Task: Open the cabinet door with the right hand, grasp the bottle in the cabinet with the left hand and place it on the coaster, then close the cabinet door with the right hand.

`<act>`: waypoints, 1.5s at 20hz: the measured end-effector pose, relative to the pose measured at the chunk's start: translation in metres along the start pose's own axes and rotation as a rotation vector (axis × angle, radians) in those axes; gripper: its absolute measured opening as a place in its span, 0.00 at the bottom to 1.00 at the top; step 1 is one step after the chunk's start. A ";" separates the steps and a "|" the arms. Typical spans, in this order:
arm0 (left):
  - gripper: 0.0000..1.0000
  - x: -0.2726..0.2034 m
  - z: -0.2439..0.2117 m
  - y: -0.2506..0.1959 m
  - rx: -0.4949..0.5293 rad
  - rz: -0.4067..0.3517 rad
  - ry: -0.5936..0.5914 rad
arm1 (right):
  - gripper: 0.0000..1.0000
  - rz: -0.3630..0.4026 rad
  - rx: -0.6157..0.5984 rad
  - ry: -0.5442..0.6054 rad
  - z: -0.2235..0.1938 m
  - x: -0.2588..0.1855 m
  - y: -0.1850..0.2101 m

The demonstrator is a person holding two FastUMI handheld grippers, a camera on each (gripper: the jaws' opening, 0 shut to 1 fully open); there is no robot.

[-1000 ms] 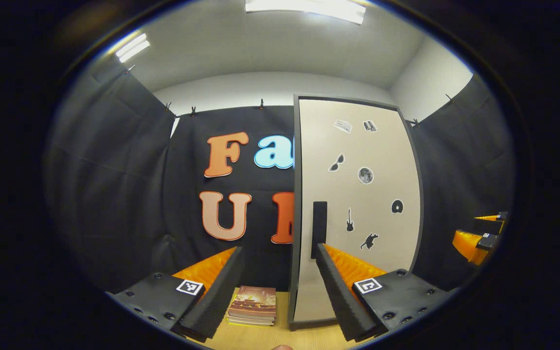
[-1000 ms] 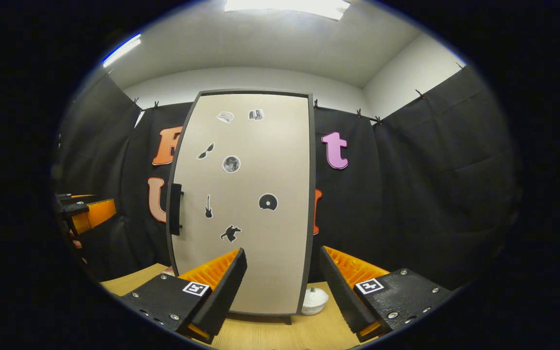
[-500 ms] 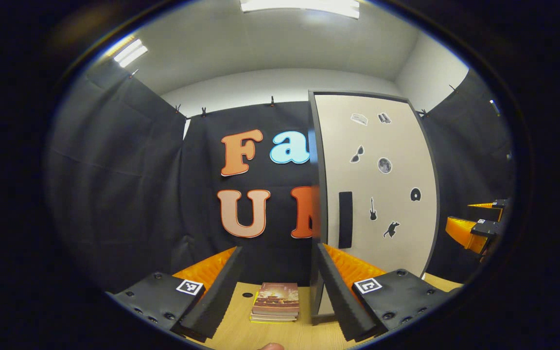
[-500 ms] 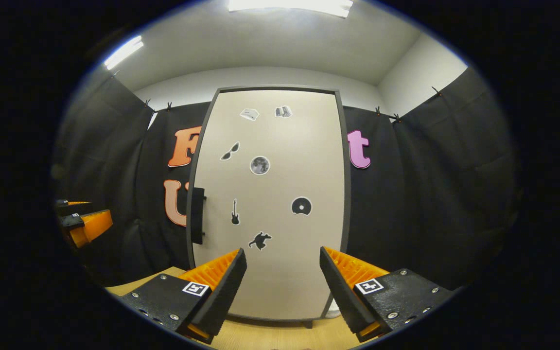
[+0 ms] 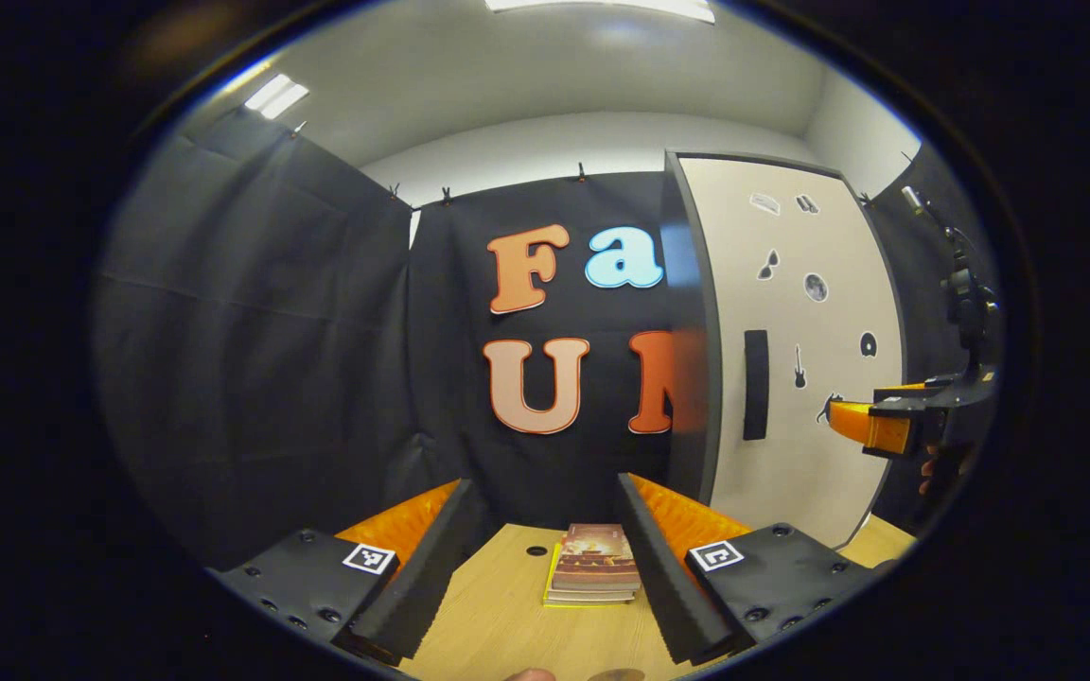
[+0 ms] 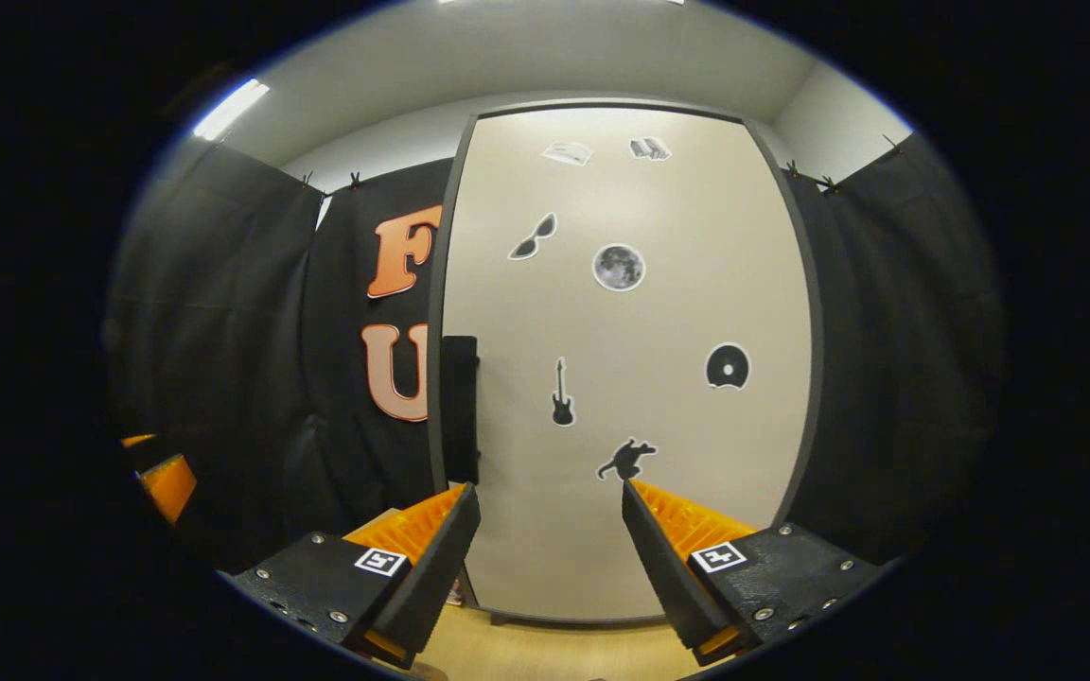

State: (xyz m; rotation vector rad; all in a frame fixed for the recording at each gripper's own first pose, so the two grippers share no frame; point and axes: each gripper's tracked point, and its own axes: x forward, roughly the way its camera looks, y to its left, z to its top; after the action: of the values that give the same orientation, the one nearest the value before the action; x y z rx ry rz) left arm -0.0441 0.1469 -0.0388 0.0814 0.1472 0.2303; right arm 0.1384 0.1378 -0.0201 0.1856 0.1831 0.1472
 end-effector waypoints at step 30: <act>0.95 0.026 -0.021 0.046 0.020 0.041 0.034 | 0.24 0.012 0.114 0.189 -0.011 0.096 0.058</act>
State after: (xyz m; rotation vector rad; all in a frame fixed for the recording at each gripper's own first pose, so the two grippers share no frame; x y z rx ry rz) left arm -0.0325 0.1988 -0.0585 0.1006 0.1818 0.2707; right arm 0.2218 0.2119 -0.0355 0.2862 0.3785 0.1669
